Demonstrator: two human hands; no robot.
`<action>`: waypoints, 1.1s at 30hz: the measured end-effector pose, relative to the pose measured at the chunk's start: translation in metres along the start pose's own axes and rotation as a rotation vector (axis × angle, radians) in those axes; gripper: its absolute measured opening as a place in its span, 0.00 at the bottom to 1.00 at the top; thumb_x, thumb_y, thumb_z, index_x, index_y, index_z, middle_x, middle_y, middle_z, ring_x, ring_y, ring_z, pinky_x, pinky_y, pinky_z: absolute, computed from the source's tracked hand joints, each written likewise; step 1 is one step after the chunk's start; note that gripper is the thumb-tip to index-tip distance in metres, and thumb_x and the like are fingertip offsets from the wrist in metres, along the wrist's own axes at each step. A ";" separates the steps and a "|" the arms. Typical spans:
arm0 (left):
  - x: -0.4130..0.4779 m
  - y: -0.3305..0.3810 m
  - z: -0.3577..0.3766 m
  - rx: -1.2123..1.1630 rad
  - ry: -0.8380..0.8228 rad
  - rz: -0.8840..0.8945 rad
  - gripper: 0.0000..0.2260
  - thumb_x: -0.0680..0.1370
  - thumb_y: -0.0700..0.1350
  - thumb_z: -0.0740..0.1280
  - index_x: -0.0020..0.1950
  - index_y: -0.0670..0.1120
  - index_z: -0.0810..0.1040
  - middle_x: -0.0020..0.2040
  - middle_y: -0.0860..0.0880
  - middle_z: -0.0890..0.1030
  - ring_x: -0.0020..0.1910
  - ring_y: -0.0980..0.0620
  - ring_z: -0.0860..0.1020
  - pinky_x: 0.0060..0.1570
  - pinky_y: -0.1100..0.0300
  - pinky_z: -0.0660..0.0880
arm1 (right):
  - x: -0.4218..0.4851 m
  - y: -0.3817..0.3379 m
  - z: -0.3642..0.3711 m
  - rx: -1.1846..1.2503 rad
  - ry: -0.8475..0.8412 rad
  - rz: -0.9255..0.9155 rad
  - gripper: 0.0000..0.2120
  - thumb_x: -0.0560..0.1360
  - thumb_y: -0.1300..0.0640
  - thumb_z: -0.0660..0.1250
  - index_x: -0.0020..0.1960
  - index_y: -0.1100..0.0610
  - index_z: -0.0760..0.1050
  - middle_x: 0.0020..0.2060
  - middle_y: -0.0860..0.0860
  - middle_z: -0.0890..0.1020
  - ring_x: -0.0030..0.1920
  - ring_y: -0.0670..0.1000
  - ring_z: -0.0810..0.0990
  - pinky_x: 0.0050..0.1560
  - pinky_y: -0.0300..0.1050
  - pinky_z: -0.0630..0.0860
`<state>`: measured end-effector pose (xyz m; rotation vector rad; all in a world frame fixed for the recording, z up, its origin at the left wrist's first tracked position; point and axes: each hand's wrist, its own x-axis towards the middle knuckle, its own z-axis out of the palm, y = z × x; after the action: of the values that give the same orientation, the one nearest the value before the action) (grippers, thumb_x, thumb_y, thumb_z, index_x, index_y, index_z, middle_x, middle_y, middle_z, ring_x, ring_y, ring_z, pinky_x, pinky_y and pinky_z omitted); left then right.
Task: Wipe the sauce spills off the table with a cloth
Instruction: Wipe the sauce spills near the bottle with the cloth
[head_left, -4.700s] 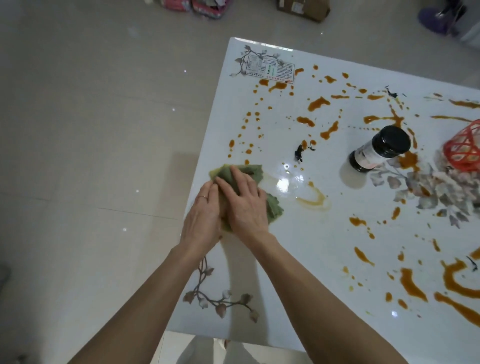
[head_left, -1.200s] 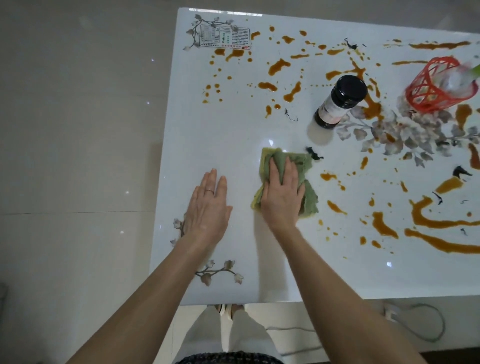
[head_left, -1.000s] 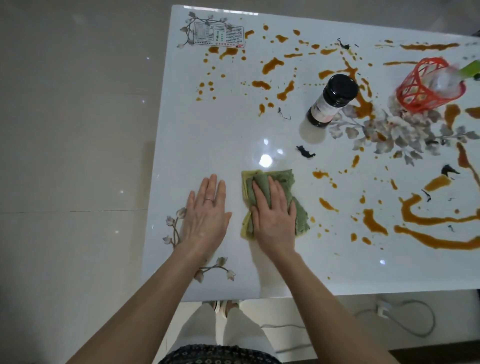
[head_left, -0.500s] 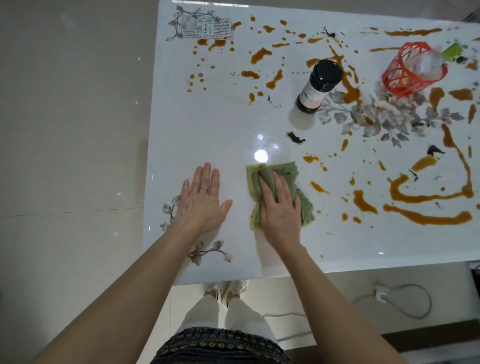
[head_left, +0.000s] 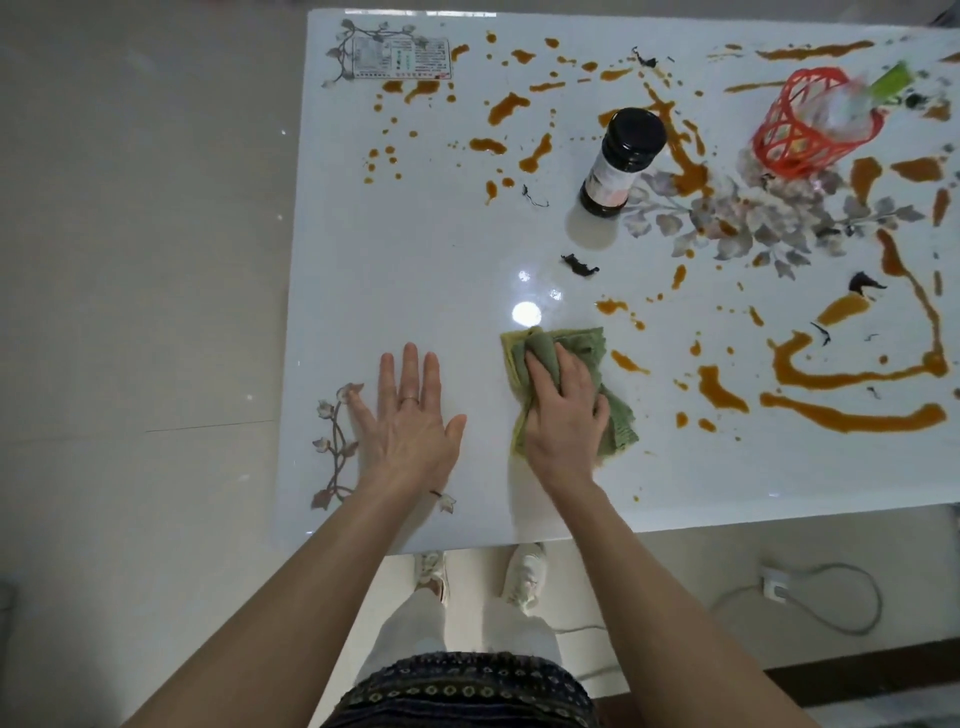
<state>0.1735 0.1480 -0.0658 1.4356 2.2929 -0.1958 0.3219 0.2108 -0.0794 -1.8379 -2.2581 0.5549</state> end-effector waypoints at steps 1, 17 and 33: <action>0.000 0.000 0.000 0.001 -0.002 -0.004 0.32 0.80 0.60 0.45 0.74 0.48 0.30 0.74 0.50 0.30 0.73 0.46 0.30 0.68 0.34 0.37 | -0.010 -0.008 0.005 -0.025 0.023 -0.015 0.27 0.74 0.53 0.52 0.73 0.47 0.68 0.75 0.51 0.64 0.74 0.53 0.60 0.66 0.64 0.60; -0.037 0.040 0.017 -0.161 -0.004 -0.174 0.26 0.82 0.54 0.49 0.75 0.61 0.39 0.76 0.54 0.35 0.75 0.47 0.36 0.66 0.28 0.46 | -0.053 0.044 -0.011 -0.016 -0.168 -0.475 0.27 0.75 0.52 0.52 0.75 0.47 0.64 0.76 0.50 0.61 0.76 0.51 0.56 0.67 0.63 0.60; -0.047 0.051 0.026 -0.128 0.045 -0.199 0.26 0.82 0.55 0.48 0.75 0.59 0.37 0.76 0.52 0.35 0.75 0.46 0.36 0.66 0.28 0.47 | -0.020 0.148 -0.048 -0.107 -0.162 -0.799 0.20 0.82 0.49 0.52 0.72 0.45 0.68 0.75 0.49 0.65 0.75 0.51 0.62 0.64 0.57 0.66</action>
<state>0.2437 0.1236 -0.0641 1.1602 2.4368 -0.0749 0.4775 0.2240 -0.0918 -0.7901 -2.8787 0.4401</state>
